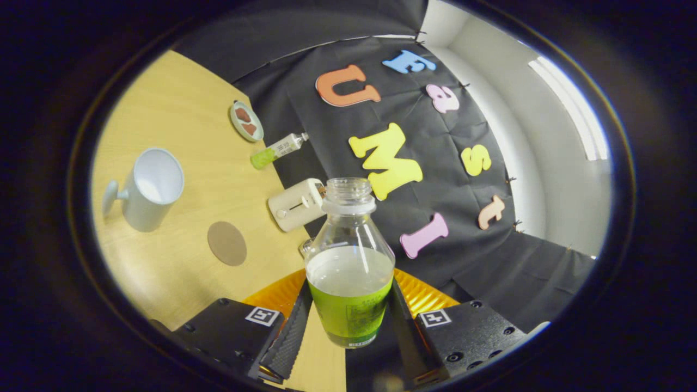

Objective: Take the bottle from table, then pour the juice into the cup, finally place the bottle on the coaster

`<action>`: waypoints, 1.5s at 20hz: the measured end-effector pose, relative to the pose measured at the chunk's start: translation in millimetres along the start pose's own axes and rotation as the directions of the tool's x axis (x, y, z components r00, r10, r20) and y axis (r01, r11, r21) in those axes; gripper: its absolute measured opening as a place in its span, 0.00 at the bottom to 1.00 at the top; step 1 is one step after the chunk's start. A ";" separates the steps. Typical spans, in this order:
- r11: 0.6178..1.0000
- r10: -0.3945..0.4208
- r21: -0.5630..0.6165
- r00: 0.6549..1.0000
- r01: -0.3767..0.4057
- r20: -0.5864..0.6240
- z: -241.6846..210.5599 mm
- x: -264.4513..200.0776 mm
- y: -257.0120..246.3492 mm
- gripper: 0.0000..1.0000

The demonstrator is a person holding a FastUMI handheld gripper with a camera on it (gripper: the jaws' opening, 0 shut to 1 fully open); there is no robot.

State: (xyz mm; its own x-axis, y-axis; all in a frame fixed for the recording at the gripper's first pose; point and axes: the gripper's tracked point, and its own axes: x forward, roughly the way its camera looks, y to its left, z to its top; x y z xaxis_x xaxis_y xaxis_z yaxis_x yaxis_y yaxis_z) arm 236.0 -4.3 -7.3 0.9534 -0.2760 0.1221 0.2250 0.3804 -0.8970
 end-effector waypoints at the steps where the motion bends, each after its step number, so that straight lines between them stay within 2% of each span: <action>1: 1.000 -0.003 -0.023 1.000 0.003 0.010 6.3 0.0 6.8 0.79; 8: 0.976 -0.041 -0.213 0.999 0.046 0.027 37.3 -4.6 31.1 0.79; 13: 0.951 -0.061 -0.301 0.997 0.069 0.037 38.6 -2.1 40.7 0.78; 25: 0.913 -0.085 -0.398 0.996 0.095 0.041 45.1 -3.1 38.6 0.79; 30: 0.883 -0.094 -0.458 0.995 0.105 0.046 52.0 -6.8 38.6 0.78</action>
State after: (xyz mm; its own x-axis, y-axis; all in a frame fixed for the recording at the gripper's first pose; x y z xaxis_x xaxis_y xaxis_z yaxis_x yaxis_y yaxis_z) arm 248.6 58.1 -20.7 0.9363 -0.2695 0.2253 0.2064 -0.0968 -0.9737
